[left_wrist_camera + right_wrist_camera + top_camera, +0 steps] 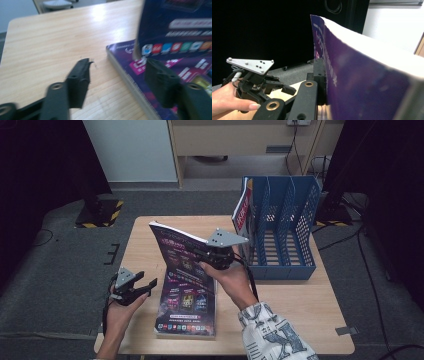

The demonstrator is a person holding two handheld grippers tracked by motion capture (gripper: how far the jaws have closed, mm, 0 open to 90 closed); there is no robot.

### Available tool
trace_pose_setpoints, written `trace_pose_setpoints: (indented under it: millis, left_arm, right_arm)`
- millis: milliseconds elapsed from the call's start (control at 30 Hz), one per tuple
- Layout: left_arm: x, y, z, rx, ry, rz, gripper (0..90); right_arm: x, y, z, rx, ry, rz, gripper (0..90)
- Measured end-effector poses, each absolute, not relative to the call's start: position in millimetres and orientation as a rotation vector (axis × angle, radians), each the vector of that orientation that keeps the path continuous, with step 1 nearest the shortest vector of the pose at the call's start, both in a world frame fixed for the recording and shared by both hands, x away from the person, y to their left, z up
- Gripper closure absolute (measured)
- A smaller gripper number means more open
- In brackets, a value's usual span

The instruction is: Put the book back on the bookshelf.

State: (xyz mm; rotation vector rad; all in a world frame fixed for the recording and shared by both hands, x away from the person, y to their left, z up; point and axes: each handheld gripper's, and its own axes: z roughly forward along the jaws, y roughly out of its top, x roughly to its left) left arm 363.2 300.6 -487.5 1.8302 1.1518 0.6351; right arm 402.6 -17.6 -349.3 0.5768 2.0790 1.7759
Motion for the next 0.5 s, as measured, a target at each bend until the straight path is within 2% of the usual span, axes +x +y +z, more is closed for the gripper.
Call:
trace_pose_setpoints:
  millis: [167,500]
  left_arm:
    - [367,305,-494,1.860,1.214,0.621,21.8]
    - [371,314,-503,1.859,1.313,0.610,10.0]
  right_arm:
    - [403,-24,-347,0.594,2.062,1.774,82.7]
    - [401,-38,-344,0.637,2.021,1.762,82.7]
